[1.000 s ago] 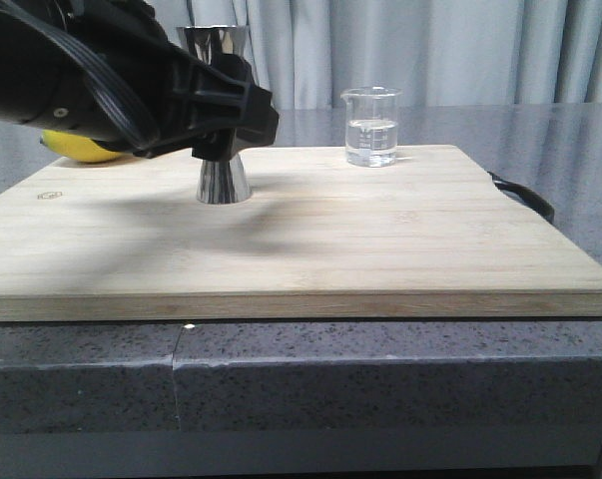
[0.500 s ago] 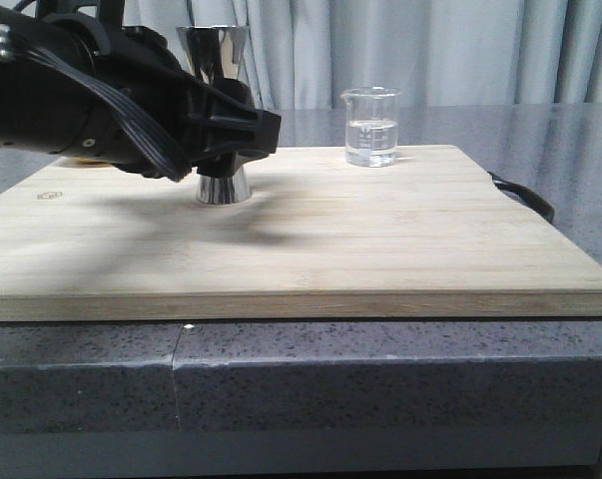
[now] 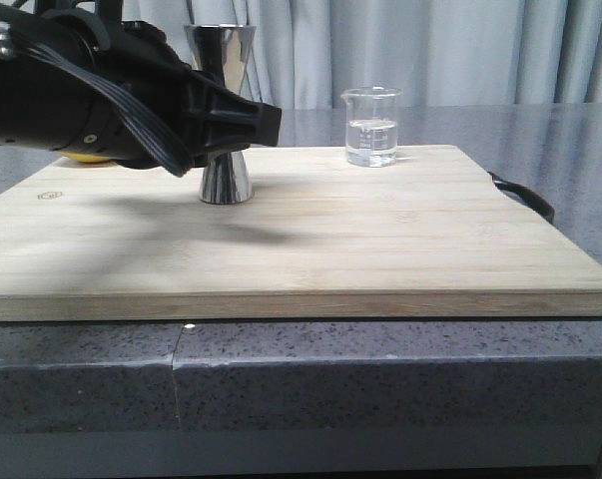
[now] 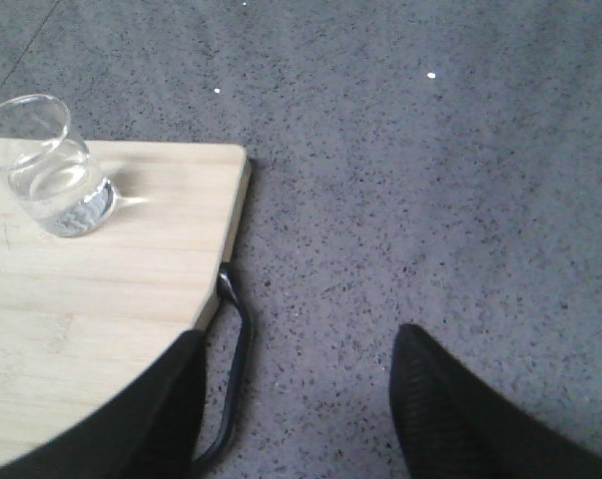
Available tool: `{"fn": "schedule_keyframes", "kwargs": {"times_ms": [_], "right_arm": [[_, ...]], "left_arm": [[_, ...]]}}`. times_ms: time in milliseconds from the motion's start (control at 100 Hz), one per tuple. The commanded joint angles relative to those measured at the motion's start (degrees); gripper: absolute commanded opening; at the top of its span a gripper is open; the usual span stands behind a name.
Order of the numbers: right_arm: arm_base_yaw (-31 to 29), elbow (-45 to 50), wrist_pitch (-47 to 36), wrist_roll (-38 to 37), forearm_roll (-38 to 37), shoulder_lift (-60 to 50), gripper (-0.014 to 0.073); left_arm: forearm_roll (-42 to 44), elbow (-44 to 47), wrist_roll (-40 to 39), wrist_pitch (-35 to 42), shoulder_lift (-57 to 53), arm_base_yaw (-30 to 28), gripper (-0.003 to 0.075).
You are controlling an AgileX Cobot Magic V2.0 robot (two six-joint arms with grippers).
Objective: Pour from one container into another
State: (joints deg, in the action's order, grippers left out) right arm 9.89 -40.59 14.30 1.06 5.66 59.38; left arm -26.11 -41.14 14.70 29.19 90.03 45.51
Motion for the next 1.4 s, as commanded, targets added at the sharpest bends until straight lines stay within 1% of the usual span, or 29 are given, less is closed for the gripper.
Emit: {"fn": "schedule_keyframes", "kwargs": {"times_ms": [0,110,200,280,410,450,520,630,760,830,930,980,1390], "right_arm": [[0.6,-2.2,-6.6,0.4,0.0,-0.2,0.0371],[3.2,-2.2,-9.8,0.4,0.0,1.5,0.0371],[6.0,-2.2,-13.2,0.4,0.0,3.6,0.0371],[8.7,-1.8,-18.3,0.4,-0.1,5.9,0.0371],[12.2,-1.8,-24.8,0.4,-2.3,10.1,0.0371],[12.7,-1.8,-27.5,0.4,-3.2,11.8,0.0372],[13.1,-1.8,-29.9,0.4,-3.3,13.8,0.0374],[13.1,-1.8,-30.8,0.4,-3.3,16.7,0.0375],[13.5,-1.8,-30.3,0.4,-3.3,18.8,0.0388],[13.9,-1.8,-31.2,0.4,-3.3,19.3,0.0435],[14.4,-1.8,-33.3,0.4,-3.3,19.9,0.0526],[14.6,-1.8,-34.4,0.4,-3.3,20.1,0.0549],[15.1,-1.8,-44.3,0.4,-3.3,25.3,0.0552]], "left_arm": [[0.1,-1.7,-0.5,4.5,-3.2,0.5,-0.0019],[0.1,-1.9,-0.5,3.2,-5.8,0.5,-0.0020],[0.1,-2.9,-0.5,-1.4,-9.3,0.5,-0.0020],[0.1,-3.9,-0.5,-5.9,-13.1,0.5,-0.0020],[0.1,-4.8,-0.4,-10.0,-18.7,0.5,-0.0020],[0.1,-4.8,-0.2,-11.0,-20.2,0.5,-0.0020],[0.1,-4.8,-0.1,-13.0,-22.2,0.5,-0.0020],[0.1,-4.8,0.1,-15.6,-23.5,0.5,-0.0020],[0.1,-4.8,0.1,-16.7,-23.5,0.5,-0.0020],[0.1,-4.8,0.1,-16.9,-23.5,0.5,-0.0020],[0.1,-4.8,0.1,-16.9,-23.5,0.5,-0.0020],[0.1,-4.8,0.1,-16.9,-23.5,0.5,-0.0020],[0.1,-4.8,0.1,-16.9,-23.5,0.5,-0.0020]]}}
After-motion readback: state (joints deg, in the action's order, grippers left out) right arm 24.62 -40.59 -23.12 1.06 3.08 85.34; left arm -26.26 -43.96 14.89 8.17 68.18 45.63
